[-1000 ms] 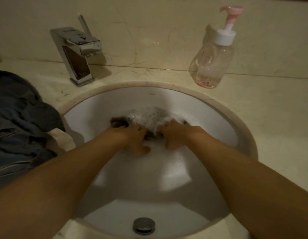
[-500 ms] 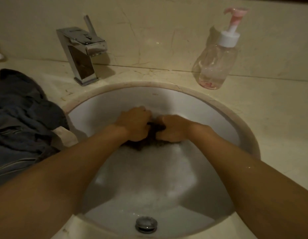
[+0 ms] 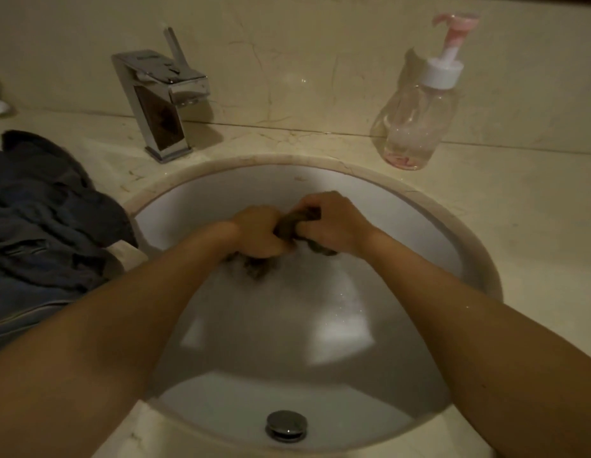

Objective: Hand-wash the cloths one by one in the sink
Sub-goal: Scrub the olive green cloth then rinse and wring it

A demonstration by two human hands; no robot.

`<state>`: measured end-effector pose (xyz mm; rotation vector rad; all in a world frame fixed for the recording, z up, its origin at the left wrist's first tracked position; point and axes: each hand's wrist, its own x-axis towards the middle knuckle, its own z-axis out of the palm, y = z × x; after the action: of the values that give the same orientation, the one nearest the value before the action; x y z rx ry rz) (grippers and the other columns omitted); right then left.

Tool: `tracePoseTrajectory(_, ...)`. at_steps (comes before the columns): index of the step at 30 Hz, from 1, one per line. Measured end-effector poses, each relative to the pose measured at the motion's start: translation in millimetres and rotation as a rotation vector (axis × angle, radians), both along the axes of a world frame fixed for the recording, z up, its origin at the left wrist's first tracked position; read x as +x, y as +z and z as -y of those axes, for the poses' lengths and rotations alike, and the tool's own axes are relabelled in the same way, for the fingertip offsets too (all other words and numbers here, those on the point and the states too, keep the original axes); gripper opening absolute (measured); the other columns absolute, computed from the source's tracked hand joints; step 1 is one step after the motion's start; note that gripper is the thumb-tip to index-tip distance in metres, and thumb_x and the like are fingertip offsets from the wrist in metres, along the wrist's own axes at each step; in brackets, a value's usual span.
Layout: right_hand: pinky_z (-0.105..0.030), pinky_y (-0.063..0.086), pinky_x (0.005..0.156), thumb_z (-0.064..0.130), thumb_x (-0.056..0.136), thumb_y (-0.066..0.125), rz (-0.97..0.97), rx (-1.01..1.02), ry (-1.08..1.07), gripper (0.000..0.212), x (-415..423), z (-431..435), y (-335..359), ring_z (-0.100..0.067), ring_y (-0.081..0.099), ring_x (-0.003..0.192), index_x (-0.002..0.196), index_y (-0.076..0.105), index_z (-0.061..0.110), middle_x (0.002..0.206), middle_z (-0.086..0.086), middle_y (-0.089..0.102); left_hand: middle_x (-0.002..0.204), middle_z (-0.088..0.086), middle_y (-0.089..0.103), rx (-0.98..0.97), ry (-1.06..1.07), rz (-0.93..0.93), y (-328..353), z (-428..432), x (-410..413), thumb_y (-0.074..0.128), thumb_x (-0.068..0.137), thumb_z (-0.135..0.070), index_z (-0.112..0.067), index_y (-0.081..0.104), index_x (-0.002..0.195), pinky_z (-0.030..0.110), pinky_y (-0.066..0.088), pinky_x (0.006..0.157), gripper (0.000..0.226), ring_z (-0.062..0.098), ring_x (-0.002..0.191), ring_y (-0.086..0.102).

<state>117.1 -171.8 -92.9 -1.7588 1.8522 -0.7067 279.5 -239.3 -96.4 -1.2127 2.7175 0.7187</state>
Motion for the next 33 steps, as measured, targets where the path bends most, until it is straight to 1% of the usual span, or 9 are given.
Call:
tracePoseTrajectory(2,-0.032,0.057,0.082,0.024,0.088,0.075,-0.067,-0.068,-0.052,0.027,-2,1,-1,-0.021,0.066,0.095,0.113,0.070,0.017,0.104,-0.002,0.068,0.093,0.006,0.067,0.086,0.101,-0.096,10,5,3,0.076,0.083,-0.037,-0.019,0.066,0.092,0.040,0.051,0.085,0.022,0.026,0.091,0.063)
tracePoseTrajectory(4,-0.034,0.053,0.086,0.039,0.087,0.077,-0.214,-0.027,-0.067,0.049,-6,0,-1,-0.026,0.061,0.108,0.129,0.063,0.016,0.123,-0.006,0.060,0.098,0.002,0.067,0.101,0.167,-0.171,14,7,7,0.083,0.073,-0.042,-0.018,0.067,0.101,0.039,0.051,0.087,0.040,0.023,0.095,0.062)
tracePoseTrajectory(7,-0.044,0.048,0.102,0.065,0.082,0.073,-0.310,0.162,-0.044,0.079,-3,-5,-3,-0.028,0.052,0.125,0.146,0.050,0.024,0.143,-0.003,0.041,0.109,0.002,0.058,-0.075,0.252,-0.188,14,10,12,0.084,0.075,-0.043,-0.013,0.056,0.112,0.033,0.047,0.089,0.055,0.021,0.100,0.054)
tracePoseTrajectory(11,-0.052,0.043,0.109,0.081,0.080,0.061,-0.463,0.372,0.052,0.085,4,-7,-15,-0.030,0.045,0.133,0.148,0.049,0.031,0.151,0.001,0.030,0.123,0.010,0.057,-0.280,0.381,-0.283,13,16,14,0.080,0.081,-0.042,-0.007,0.046,0.131,0.034,0.048,0.092,0.070,0.027,0.114,0.057)
tracePoseTrajectory(15,-0.055,0.029,0.119,0.093,0.077,0.046,-0.576,0.581,0.151,0.099,3,-7,-30,-0.027,0.014,0.154,0.160,0.024,0.044,0.167,0.007,0.009,0.127,0.013,0.054,-0.303,0.438,-0.309,16,19,16,0.079,0.082,-0.043,-0.007,0.039,0.135,0.031,0.043,0.083,0.075,0.029,0.113,0.055)
tracePoseTrajectory(18,-0.059,0.026,0.119,0.094,0.077,0.045,-0.579,0.590,0.143,0.099,3,-8,-31,-0.027,0.005,0.155,0.160,0.021,0.045,0.168,0.009,0.006,0.129,0.013,0.053,-0.305,0.422,-0.304,16,20,17,0.080,0.080,-0.046,-0.008,0.041,0.134,0.034,0.045,0.087,0.076,0.029,0.115,0.054)
tracePoseTrajectory(24,-0.058,0.027,0.119,0.088,0.080,0.050,-0.569,0.575,0.144,0.095,9,-9,-27,-0.030,0.005,0.155,0.160,0.022,0.045,0.167,0.005,0.010,0.125,0.010,0.052,-0.282,0.400,-0.296,16,19,18,0.087,0.069,-0.050,-0.010,0.044,0.128,0.033,0.044,0.086,0.084,0.022,0.106,0.049)
tracePoseTrajectory(29,-0.057,0.031,0.116,0.081,0.086,0.050,-0.595,0.545,0.138,0.090,14,-9,-27,-0.032,0.011,0.152,0.161,0.022,0.041,0.166,0.002,0.013,0.128,0.011,0.053,-0.283,0.399,-0.274,18,16,17,0.086,0.071,-0.050,-0.009,0.045,0.131,0.036,0.046,0.090,0.084,0.027,0.114,0.053)
tracePoseTrajectory(33,-0.056,0.032,0.114,0.075,0.091,0.048,-0.698,0.541,0.156,0.082,18,-7,-33,-0.035,0.012,0.149,0.160,0.024,0.039,0.163,-0.002,0.012,0.128,0.011,0.053,-0.283,0.390,-0.284,18,15,16,0.085,0.072,-0.049,-0.010,0.045,0.131,0.031,0.040,0.084,0.082,0.026,0.113,0.052)
